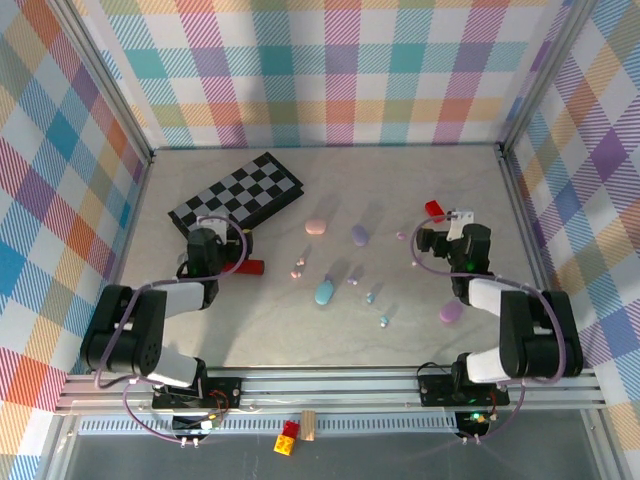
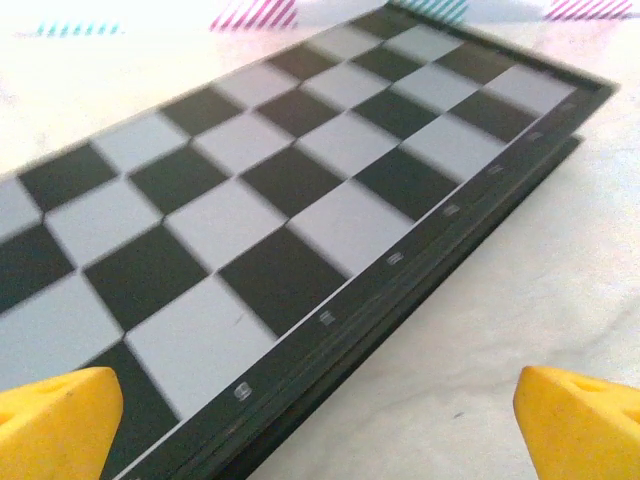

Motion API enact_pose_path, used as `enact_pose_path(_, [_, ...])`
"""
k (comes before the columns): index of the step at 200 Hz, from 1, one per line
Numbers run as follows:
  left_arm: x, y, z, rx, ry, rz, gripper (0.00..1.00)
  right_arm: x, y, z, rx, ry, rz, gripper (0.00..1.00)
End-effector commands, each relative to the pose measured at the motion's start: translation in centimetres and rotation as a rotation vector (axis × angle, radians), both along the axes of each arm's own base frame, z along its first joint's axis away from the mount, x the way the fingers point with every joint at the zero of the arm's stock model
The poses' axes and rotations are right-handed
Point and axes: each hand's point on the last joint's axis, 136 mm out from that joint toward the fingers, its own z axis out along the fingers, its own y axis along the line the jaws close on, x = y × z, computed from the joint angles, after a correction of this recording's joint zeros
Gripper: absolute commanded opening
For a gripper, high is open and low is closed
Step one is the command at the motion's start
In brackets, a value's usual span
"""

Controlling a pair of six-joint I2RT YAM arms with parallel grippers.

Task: Insert the wireless bluetooth earbuds into the charging case

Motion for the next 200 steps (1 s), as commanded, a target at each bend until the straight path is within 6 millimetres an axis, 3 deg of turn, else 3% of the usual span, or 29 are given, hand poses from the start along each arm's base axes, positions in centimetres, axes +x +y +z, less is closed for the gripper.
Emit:
enact_pose_path(1, [-0.3, -1.5, 3.3, 0.083, -0.043, -0.030, 1.00, -0.2, 0.7, 2.8, 0.030, 0.012, 0.025, 0.99])
enact_pose_path(17, [-0.8, -3.7, 5.0, 0.086, -0.052, -0.088, 1.00, -0.8, 1.2, 4.1, 0.076, 0.026, 0.026, 0.99])
enact_pose_path(44, [-2.4, -8.8, 6.0, 0.110, -0.025, -0.226, 1.00, -2.3, 3.0, 5.6, 0.226, 0.084, 0.050, 0.99])
enact_pose_path(80, [-5.3, -15.3, 5.5, 0.038, 0.081, -0.353, 1.00, -5.3, 6.8, 6.4, 0.388, 0.204, 0.136, 0.99])
enact_pose_path(106, [-8.4, -19.1, 4.6, -0.002, 0.167, -0.413, 1.00, -7.2, 8.5, 6.5, 0.452, 0.256, 0.167, 0.99])
enact_pose_path(170, [-12.5, -22.9, 0.9, -0.016, 0.442, -0.404, 1.00, -10.0, 9.9, 3.6, 0.525, 0.412, 0.163, 0.99])
enact_pose_path(200, [-13.9, -22.4, -1.8, 0.105, 0.711, -0.306, 1.00, -10.6, 10.2, 1.9, 0.517, 0.469, 0.149, 0.99])
